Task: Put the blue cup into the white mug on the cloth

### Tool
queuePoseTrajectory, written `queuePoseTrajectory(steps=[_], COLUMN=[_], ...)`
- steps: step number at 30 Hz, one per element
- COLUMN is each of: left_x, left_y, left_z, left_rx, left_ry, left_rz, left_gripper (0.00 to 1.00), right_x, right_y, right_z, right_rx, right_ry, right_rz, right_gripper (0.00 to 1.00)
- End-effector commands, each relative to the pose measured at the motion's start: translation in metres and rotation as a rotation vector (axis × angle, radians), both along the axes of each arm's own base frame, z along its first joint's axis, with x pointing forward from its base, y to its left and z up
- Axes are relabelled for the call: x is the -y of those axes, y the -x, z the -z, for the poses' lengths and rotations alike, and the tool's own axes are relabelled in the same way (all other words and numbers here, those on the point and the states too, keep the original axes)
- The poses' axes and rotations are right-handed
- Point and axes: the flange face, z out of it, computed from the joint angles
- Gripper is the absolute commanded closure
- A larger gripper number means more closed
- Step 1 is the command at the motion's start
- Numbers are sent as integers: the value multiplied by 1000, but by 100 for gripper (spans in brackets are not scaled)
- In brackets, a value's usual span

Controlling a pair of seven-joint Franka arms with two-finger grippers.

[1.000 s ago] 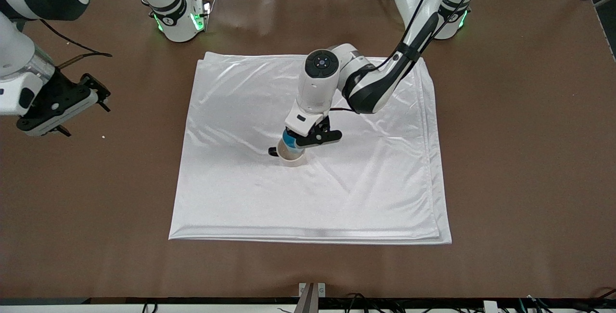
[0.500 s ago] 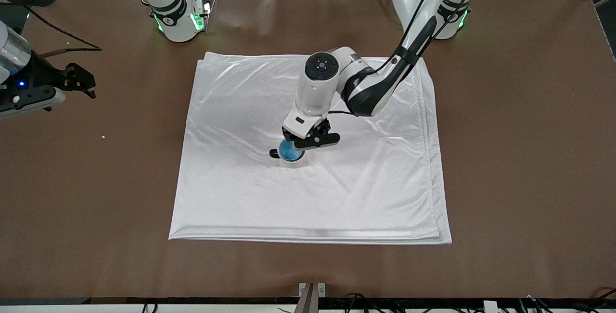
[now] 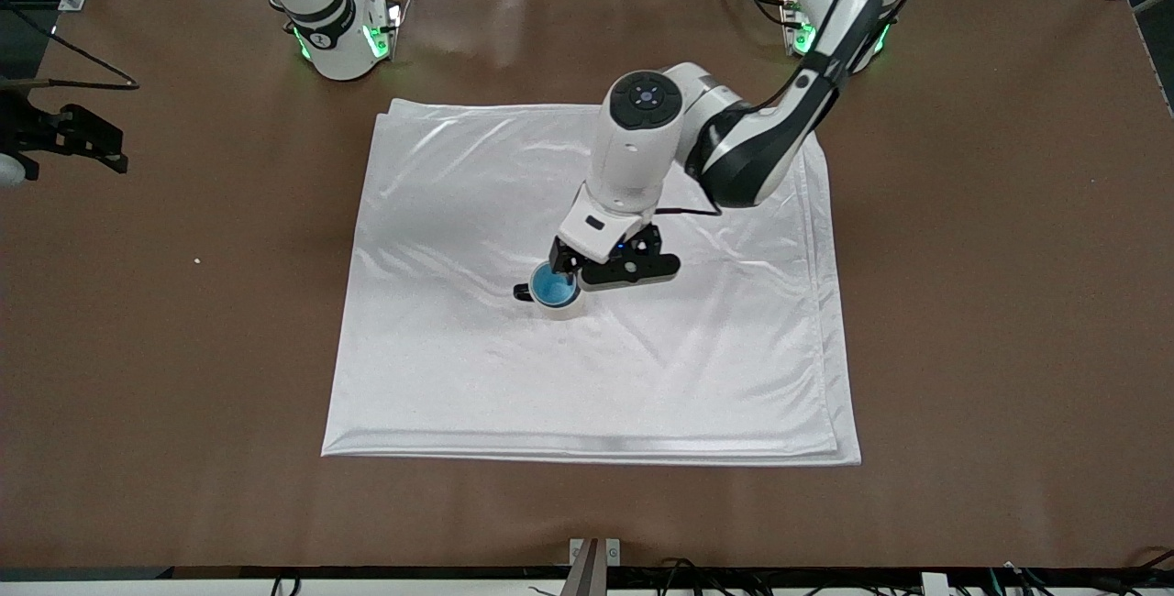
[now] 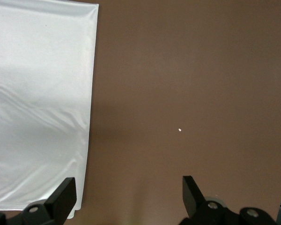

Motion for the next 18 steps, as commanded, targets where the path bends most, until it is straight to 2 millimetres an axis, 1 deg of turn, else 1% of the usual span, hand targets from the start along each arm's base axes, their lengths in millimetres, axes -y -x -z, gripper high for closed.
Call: queuePoseTrajectory(steps=[1,2,3,6,9,11,16,18], left_x=[-60,-69,-76,-99,-115,-125,-168,-188], left_y=[-15,-17,-19,-24,-24,-24,-30,-32], left_z=[-57,-66,-71,-92,-109,-116,-142,-157], left_rx=[18,23,21,24,24,12,-23,-32], left_ry=[-92,-101,-111,-128,-143,-157,-152,-129], left_rz=[60,69,76,84,85,72,60,75], left_gripper=[0,0,0,0,0,0,0,0], right_x=[18,23,26,28,28,29,30,30], right_y=[2,2,2,1,1,0,0,-1], right_z=[-8,-9,-11,-15,-19,-18,-17,-13], right_rx=[28,32,37,51,61,58,54,38], right_ry=[-65,-77,-83,-76,-49,-13,9,8], right_rz=[113,132,142,143,130,124,123,121], right_gripper=[0,0,0,0,0,0,0,0])
